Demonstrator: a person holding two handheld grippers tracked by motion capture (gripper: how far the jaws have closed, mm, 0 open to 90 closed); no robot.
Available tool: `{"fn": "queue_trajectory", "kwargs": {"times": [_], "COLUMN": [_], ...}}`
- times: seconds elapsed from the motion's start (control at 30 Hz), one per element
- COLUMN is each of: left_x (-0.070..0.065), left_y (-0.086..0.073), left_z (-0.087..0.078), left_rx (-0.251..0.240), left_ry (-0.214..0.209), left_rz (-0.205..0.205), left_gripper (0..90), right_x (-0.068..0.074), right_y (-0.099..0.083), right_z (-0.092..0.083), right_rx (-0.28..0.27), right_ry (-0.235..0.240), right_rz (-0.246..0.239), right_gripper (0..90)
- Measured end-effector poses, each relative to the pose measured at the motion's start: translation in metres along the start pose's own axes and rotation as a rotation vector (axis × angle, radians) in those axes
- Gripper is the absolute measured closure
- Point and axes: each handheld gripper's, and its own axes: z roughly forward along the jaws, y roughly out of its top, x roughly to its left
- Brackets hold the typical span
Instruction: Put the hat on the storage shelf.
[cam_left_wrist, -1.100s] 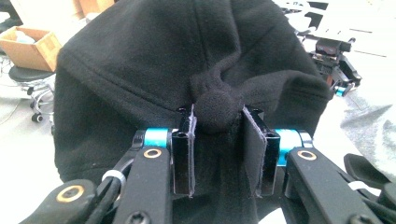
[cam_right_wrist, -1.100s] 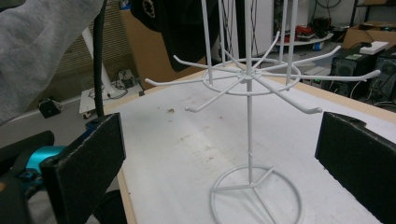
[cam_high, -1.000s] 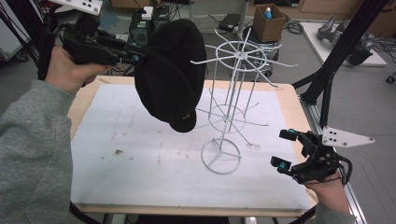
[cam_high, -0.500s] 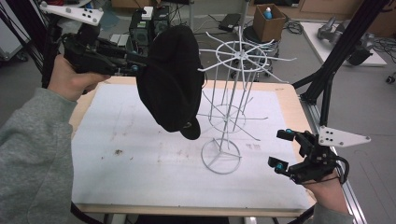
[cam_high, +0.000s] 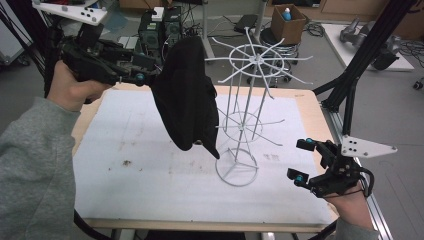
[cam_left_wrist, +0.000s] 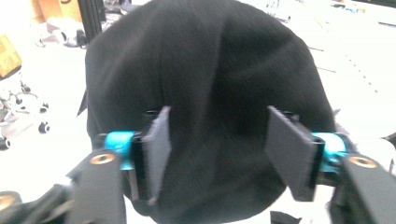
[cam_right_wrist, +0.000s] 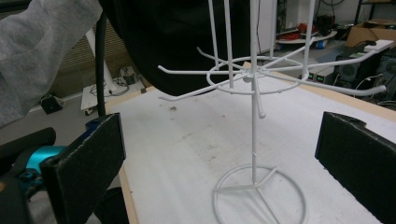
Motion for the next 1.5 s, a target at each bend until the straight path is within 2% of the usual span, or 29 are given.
{"fn": "queue_trajectory", "kwargs": {"times": [0.03,0.13,0.27,0.37,0.67,0.77,0.9,1.03,1.33,1.5], "left_x": [-0.001,-0.003,-0.007,-0.011,-0.023,-0.025,-0.031,-0.038,-0.051,-0.053], "left_y": [-0.001,-0.003,-0.008,-0.013,-0.034,-0.042,-0.053,-0.062,-0.084,-0.099], "left_z": [-0.001,-0.006,-0.012,-0.017,-0.035,-0.039,-0.041,-0.044,-0.047,-0.046], "left_rx": [-0.002,0.005,0.000,-0.004,-0.045,-0.056,-0.049,-0.068,-0.085,-0.098], "left_ry": [-0.001,0.031,0.064,0.063,0.107,0.109,0.137,0.154,0.171,0.181], "left_rz": [0.004,-0.001,-0.010,-0.024,-0.029,-0.036,-0.024,-0.014,0.007,-0.001], "left_gripper": [30.7,16.9,12.5,12.3,12.1,12.2,12.3,12.3,12.4,12.4], "right_x": [0.000,0.000,0.001,0.001,0.001,0.000,0.000,0.000,-0.001,-0.001], "right_y": [0.000,0.000,0.000,0.001,0.001,0.001,0.002,0.003,0.002,0.002], "right_z": [0.000,0.001,0.001,0.001,0.000,-0.002,-0.005,-0.008,-0.005,-0.003], "right_rx": [0.002,0.000,0.001,-0.001,-0.006,-0.015,-0.034,-0.054,-0.049,-0.045], "right_ry": [0.000,0.000,-0.001,-0.002,-0.009,-0.023,-0.044,-0.061,-0.056,-0.057], "right_rz": [0.007,0.002,0.001,-0.002,-0.001,0.001,0.002,0.006,-0.001,0.004], "right_gripper": [0.6,0.6,0.6,0.6,0.6,0.6,0.6,0.6,0.6,0.6]}}
